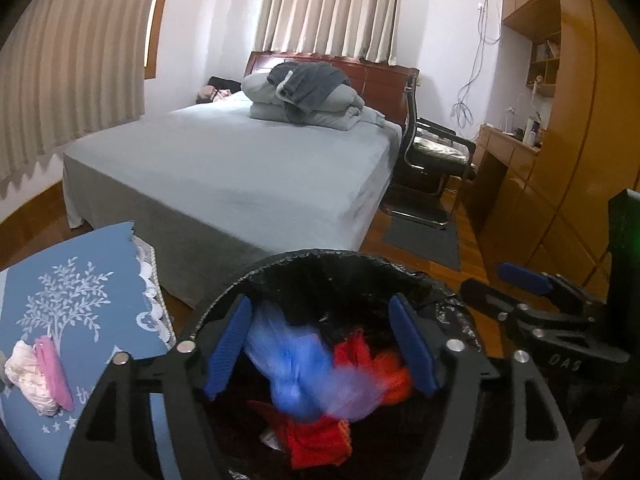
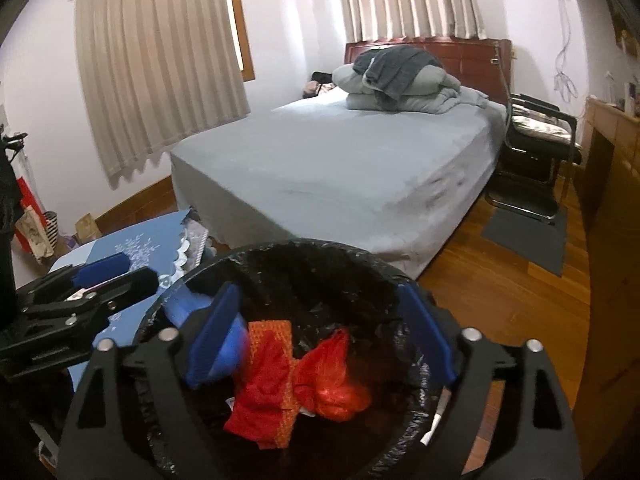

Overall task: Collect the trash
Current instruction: 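Carry the blue and red bags over the black bin and release both, then grasp the pink plastic bag with the right tool, then grasp the white plastic bag with the left tool while the right tool holds the pink bag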

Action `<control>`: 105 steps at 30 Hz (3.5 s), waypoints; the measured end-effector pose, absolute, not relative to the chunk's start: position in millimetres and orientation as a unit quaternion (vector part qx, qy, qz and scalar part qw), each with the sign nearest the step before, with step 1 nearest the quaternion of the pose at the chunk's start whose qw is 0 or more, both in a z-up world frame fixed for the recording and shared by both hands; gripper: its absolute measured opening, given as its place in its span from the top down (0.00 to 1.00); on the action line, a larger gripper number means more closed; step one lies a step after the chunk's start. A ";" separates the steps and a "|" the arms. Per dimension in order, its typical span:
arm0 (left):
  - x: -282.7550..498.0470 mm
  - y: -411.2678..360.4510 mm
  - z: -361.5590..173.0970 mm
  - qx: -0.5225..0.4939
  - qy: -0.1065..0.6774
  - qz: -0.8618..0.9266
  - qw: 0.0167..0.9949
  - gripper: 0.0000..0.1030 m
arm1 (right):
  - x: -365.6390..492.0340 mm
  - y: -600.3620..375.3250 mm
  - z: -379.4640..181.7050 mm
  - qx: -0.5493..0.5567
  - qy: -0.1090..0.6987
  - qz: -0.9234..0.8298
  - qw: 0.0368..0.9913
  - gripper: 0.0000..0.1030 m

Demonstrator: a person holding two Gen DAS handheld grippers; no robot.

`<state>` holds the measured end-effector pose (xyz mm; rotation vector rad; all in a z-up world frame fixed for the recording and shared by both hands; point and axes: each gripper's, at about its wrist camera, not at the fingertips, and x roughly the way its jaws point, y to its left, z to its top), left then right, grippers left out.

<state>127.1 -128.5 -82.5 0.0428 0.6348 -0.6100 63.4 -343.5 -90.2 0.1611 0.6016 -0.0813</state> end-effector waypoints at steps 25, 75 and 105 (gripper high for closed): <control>94.6 57.0 -80.2 -0.009 0.288 -0.065 0.955 0.12 | 89.3 -230.5 -84.1 0.064 0.310 0.068 0.946 0.06; 144.5 198.3 -153.5 -0.034 0.326 0.062 0.943 0.12 | 221.2 -10.2 -173.9 -0.017 0.415 0.253 0.874 0.65; 156.7 142.4 -161.3 -0.050 0.339 -0.012 0.939 0.13 | 210.9 -62.2 -168.0 0.030 0.417 0.208 0.884 0.90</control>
